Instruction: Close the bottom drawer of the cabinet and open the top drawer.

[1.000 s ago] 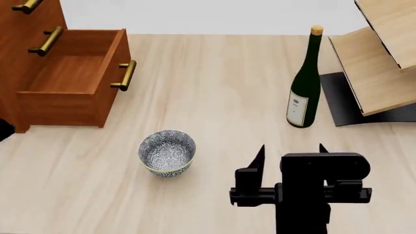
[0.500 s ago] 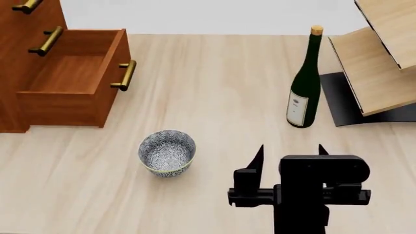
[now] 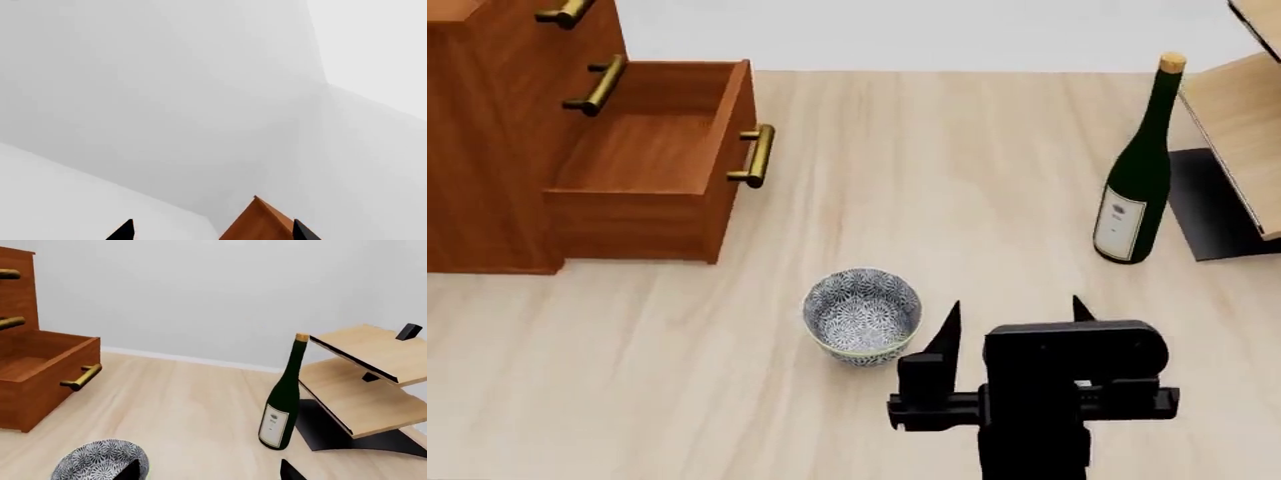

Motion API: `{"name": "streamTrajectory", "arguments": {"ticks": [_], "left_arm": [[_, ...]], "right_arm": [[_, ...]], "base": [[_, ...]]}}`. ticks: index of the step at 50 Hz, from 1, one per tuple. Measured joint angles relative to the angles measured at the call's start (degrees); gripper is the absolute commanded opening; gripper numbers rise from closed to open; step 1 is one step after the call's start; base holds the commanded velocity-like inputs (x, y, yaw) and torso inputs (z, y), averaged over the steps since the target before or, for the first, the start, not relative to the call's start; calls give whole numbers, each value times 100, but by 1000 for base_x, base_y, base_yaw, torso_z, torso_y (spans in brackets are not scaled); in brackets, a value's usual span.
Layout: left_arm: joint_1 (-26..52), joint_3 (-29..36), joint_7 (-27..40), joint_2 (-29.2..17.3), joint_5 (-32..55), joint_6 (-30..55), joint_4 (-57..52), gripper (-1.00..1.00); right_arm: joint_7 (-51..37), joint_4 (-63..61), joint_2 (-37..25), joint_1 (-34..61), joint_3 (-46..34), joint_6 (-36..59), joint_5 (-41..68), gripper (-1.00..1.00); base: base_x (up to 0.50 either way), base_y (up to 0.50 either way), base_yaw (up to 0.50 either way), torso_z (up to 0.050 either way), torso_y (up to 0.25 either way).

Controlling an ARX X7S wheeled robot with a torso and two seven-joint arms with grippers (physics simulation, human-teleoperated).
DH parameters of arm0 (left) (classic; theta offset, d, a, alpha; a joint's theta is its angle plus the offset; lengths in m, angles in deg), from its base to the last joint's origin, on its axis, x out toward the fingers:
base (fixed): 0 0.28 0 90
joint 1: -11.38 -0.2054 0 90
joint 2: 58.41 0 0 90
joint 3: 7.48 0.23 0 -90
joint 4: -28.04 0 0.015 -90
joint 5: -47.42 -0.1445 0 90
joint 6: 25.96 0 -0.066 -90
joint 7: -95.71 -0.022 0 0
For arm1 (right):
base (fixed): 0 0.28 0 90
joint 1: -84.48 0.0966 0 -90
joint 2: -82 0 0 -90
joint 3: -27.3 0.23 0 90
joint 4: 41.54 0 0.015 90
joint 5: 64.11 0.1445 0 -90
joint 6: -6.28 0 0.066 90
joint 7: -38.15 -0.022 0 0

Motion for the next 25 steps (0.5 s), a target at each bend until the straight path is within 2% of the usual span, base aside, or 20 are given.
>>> {"name": "streamTrajectory", "arguments": {"ticks": [12, 25], "left_arm": [[-71, 137, 29, -87, -30, -80, 36, 100], [-82, 266, 110, -194, -37, -32, 4, 100]], "right_arm": [[53, 33, -43, -47, -82, -96, 66, 100], [64, 70, -75, -60, -131, -164, 125, 100]], "base": [[61, 339, 0, 0, 0], [113, 194, 0, 0, 0]]}}
